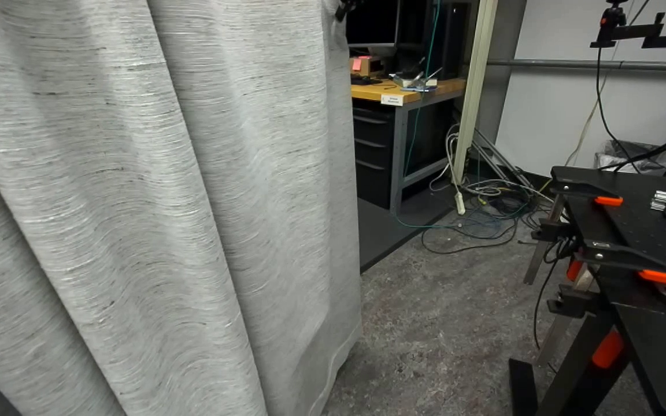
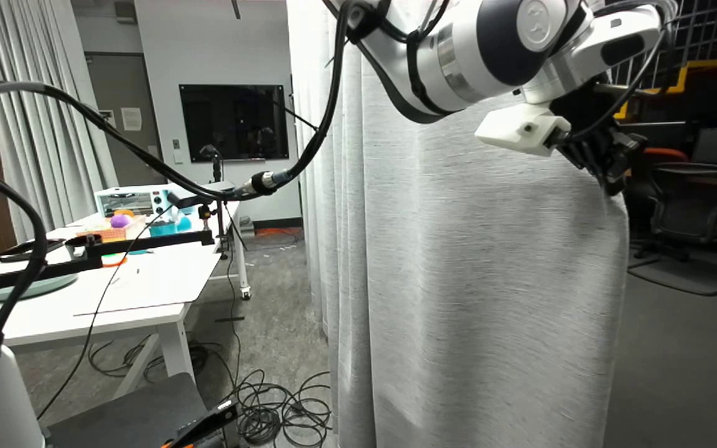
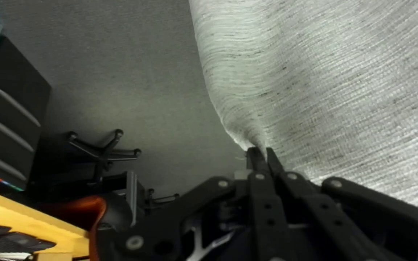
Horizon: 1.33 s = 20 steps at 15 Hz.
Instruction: Slide the curtain to the right and then to the left
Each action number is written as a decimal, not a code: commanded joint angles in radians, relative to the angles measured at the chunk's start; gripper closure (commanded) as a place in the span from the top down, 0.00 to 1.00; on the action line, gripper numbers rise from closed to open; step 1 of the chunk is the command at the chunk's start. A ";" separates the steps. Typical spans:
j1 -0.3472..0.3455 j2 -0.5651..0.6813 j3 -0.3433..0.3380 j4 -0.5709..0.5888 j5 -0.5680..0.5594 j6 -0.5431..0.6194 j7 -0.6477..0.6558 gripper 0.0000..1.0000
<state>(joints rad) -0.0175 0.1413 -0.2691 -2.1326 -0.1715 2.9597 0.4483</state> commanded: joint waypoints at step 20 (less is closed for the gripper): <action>-0.312 0.205 -0.288 0.235 0.119 -0.163 -0.023 0.00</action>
<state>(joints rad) -0.2512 0.2646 -0.5994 -1.9522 -0.1474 2.8841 0.5191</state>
